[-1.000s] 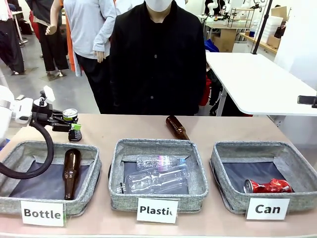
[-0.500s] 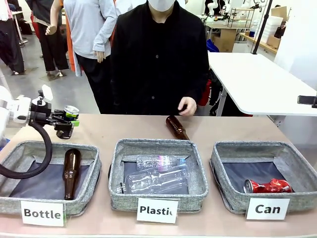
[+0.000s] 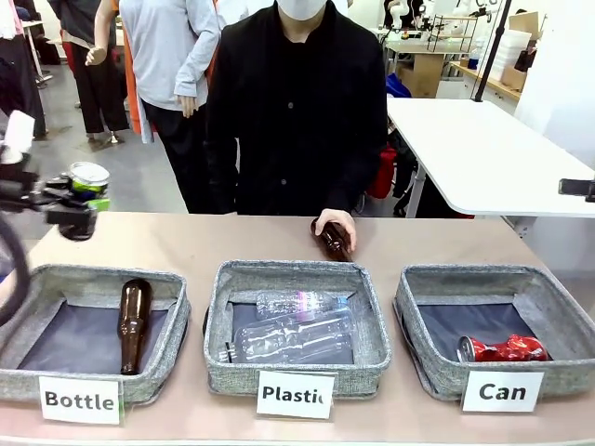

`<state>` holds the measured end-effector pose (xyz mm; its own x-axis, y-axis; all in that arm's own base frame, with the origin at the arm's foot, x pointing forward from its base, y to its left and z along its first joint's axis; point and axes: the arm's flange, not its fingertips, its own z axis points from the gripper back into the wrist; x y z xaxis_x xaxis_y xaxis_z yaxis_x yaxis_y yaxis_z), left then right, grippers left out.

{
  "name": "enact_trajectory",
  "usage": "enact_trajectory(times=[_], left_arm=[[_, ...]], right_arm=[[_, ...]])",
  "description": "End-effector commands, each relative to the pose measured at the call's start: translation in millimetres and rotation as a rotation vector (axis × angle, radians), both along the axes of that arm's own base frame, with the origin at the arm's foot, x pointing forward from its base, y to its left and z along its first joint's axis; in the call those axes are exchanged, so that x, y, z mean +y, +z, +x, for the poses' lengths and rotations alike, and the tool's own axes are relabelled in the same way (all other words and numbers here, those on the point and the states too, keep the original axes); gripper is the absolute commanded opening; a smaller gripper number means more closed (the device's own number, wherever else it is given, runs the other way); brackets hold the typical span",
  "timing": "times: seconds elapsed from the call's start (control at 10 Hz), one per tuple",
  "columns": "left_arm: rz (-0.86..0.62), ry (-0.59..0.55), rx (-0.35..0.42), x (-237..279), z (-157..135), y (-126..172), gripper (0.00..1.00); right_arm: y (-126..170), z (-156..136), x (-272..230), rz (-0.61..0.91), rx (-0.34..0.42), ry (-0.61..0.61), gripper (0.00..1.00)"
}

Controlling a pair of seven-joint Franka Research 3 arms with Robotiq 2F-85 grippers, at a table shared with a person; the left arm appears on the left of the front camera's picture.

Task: Sort the can waste into the basket.
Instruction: Pick up the can waste from the table and place it in the right Fabric basket.

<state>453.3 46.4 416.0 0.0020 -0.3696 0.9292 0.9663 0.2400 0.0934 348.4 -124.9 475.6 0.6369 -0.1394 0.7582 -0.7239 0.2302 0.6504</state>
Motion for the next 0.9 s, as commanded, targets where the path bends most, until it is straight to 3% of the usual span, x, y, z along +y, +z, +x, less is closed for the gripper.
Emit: enact_trajectory(times=[0.0, 0.1, 0.2, 0.3, 0.4, 0.8], left_arm=[[0.029, -0.304, 0.066, 16, -76, 19, 0.0], [0.058, -0.45, 0.019, 21, -120, 16, 0.0], [0.053, -0.422, -0.066, 24, -144, 10, 0.0], [0.032, -0.344, -0.093, 28, -136, 11, 0.0], [0.047, -0.4, 0.044, 10, -127, 12, 0.0], [0.056, -0.412, 0.021, 14, -138, 8, 0.0]], right_arm=[[2, -1, -2, -0.004, -0.013, 0.011, 1.0], [2, -1, -2, -0.004, -0.013, 0.011, 1.0], [2, -1, -2, -0.004, -0.013, 0.011, 1.0], [2, -1, -2, -0.004, -0.013, 0.011, 1.0], [2, -1, -2, -0.004, -0.013, 0.011, 1.0], [2, -1, -2, -0.004, -0.013, 0.011, 1.0]])
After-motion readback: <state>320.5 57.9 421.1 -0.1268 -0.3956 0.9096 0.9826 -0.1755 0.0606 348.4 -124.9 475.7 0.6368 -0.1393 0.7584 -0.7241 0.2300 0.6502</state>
